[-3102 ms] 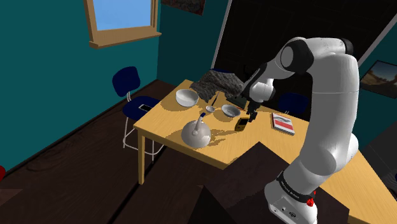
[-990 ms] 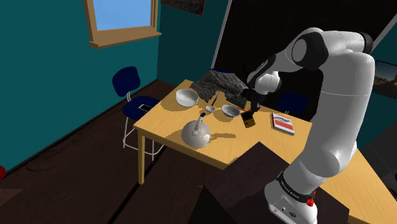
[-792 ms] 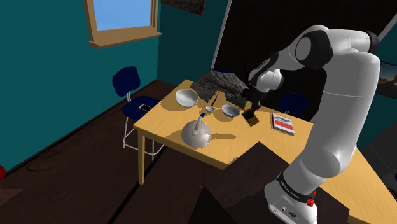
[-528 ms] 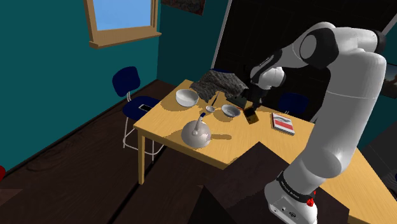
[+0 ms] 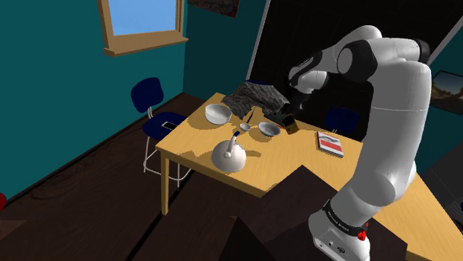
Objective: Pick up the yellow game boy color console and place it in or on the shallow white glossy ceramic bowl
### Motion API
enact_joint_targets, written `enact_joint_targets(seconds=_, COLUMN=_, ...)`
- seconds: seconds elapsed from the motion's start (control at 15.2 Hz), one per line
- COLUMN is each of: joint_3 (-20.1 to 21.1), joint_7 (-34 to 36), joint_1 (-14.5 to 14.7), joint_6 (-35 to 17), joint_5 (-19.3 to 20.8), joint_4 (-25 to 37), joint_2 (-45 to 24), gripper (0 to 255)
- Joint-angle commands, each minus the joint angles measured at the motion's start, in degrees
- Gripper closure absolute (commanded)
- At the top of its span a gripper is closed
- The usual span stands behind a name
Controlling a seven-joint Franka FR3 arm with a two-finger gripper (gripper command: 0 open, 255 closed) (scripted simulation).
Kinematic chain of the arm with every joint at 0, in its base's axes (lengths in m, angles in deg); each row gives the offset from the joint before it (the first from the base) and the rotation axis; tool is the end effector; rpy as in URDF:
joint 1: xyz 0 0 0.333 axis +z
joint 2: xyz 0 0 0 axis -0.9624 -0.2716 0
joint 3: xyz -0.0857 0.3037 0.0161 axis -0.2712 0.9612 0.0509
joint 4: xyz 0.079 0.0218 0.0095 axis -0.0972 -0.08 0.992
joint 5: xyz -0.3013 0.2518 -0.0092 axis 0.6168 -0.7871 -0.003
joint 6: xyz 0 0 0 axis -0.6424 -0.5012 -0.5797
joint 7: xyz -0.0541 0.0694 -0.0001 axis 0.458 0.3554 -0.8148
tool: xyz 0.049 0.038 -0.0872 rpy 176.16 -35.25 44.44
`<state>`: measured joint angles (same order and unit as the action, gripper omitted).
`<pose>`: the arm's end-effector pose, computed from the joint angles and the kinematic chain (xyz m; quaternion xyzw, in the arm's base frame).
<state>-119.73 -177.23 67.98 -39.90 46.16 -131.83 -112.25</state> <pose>0.4787 -0.3998 0.3073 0.9314 0.3632 -0.0175 0.0154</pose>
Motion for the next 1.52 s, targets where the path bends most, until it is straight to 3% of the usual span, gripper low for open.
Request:
enact_joint_targets(seconds=0.0, joint_3=1.1, joint_7=-0.1, joint_1=-1.8, joint_6=3.5, joint_5=-1.5, joint_4=6.9, joint_2=-3.9, gripper=255)
enact_joint_targets(seconds=0.26, joint_3=3.0, joint_7=0.6, joint_1=-6.0, joint_6=10.9, joint_5=-3.5, joint_4=21.8, joint_2=-11.7, gripper=255)
enact_joint_targets(seconds=0.59, joint_3=5.4, joint_7=2.8, joint_1=-12.6, joint_6=21.8, joint_5=-5.5, joint_4=45.0, joint_2=-23.3, gripper=255)
enact_joint_targets(seconds=1.45, joint_3=6.7, joint_7=2.0, joint_1=-12.5, joint_6=14.6, joint_5=-7.0, joint_4=41.2, joint_2=-27.0, gripper=255)
